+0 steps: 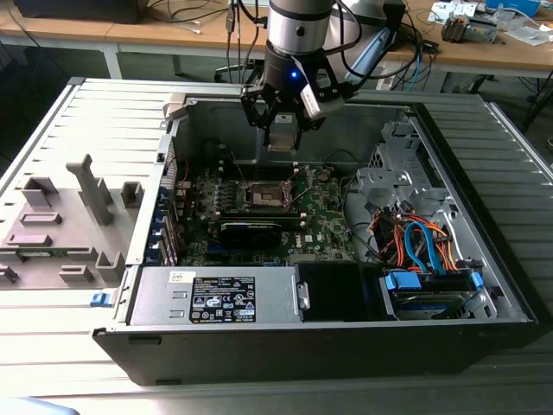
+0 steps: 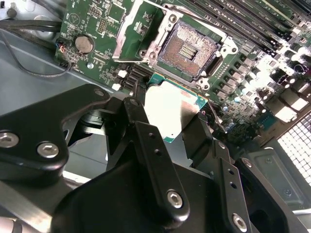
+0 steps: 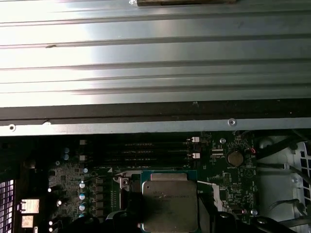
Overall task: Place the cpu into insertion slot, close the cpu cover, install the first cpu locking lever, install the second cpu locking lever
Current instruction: 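Place the cpu into insertion slot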
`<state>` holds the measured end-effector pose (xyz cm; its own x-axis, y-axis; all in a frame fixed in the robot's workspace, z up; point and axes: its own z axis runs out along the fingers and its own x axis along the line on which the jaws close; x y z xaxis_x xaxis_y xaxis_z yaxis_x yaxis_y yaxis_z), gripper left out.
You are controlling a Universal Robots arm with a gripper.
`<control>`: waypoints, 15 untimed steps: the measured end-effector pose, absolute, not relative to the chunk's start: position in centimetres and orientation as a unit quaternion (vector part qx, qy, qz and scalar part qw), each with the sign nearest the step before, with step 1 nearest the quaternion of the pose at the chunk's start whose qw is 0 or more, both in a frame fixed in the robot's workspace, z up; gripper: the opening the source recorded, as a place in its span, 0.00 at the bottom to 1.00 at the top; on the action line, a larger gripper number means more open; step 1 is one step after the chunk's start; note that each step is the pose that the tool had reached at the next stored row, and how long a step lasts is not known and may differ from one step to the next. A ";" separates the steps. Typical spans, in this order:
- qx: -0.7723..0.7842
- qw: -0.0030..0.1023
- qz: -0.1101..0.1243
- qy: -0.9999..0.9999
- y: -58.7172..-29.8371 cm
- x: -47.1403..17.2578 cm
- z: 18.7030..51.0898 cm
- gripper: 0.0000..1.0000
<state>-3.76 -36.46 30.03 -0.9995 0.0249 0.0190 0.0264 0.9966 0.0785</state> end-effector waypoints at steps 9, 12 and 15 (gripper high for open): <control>-0.013 0.009 -0.039 -0.999 -37.1 -3.8 30.0 0.55; -0.013 0.009 -0.039 -0.999 -37.3 -3.8 29.9 0.55; -0.013 0.009 -0.039 -0.999 -37.4 -3.8 29.9 0.55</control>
<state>-3.78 -37.35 29.92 -0.9995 0.0251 0.0190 0.0265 0.9966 0.0786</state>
